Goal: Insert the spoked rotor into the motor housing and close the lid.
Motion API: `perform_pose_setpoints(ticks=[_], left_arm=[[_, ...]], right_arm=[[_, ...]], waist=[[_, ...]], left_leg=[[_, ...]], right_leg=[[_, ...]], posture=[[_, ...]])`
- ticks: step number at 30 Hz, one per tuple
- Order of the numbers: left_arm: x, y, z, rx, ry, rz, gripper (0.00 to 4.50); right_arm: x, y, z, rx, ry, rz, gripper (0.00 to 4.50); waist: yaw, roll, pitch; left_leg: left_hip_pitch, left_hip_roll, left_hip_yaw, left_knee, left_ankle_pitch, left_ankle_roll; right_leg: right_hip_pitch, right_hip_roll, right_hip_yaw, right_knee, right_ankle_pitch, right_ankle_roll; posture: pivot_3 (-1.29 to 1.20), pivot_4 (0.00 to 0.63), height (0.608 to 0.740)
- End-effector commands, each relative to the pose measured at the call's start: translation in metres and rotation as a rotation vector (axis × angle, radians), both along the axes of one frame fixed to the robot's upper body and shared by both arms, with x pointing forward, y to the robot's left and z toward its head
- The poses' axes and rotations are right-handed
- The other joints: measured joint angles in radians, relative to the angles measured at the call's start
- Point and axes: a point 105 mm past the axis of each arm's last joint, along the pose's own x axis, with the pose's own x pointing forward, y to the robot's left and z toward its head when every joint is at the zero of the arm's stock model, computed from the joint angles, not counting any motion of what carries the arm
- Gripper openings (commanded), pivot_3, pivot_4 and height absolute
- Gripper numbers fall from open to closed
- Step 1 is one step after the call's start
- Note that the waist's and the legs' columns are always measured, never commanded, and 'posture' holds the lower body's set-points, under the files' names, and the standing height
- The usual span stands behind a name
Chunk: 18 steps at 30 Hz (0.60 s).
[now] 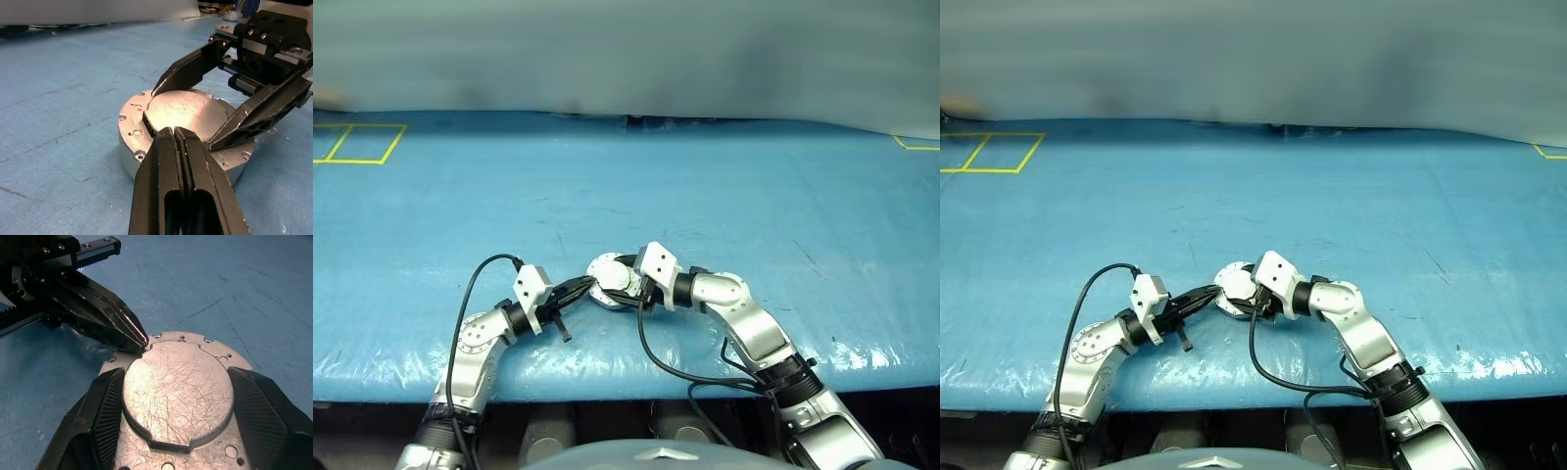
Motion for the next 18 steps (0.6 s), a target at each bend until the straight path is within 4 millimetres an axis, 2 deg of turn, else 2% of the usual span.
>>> perform_pose_setpoints(ticks=[1, 10, 14, 18], left_arm=[[-0.002, -0.002, -0.006, 0.037, 0.024, -0.01, 0.03], [-0.002, -0.001, -0.008, 0.066, 0.008, 0.005, 0.03], [-0.002, -0.001, -0.008, 0.063, 0.003, 0.011, 0.0], [-0.003, -0.001, -0.009, 0.062, 0.002, 0.014, 0.0]], right_arm=[[-0.002, -0.009, -0.021, -0.069, 0.064, -0.034, 2.99], [0.0, -0.008, -0.017, -0.03, 0.08, -0.047, 2.99], [-0.004, -0.005, -0.001, 0.055, 0.088, -0.016, 4.38], [-0.003, -0.007, 0.041, 0.292, 0.095, -0.022, 4.45]], waist=[[0.001, 0.0, -0.001], [0.003, 0.0, -0.005], [0.004, 0.0, -0.006], [0.006, 0.0, -0.005]], left_leg=[[0.0, 0.0, 0.0, 0.0, 0.0, 0.0], [0.001, 0.0, 0.0, 0.0, 0.0, 0.0], [0.0, 0.0, 0.0, 0.0, 0.0, 0.0], [0.0, 0.0, 0.0, 0.0, 0.0, 0.0]], right_leg=[[0.0, 0.0, 0.0, 0.0, 0.0, 0.0], [0.001, 0.0, 0.0, 0.0, 0.0, 0.0], [0.001, 0.0, 0.0, 0.0, 0.0, 0.0], [0.0, 0.0, 0.0, -0.001, 0.0, 0.0]], posture=[[0.0, 0.15, 0.74], [0.0, 0.15, 0.74], [0.0, 0.15, 0.74], [0.0, 0.15, 0.74]])
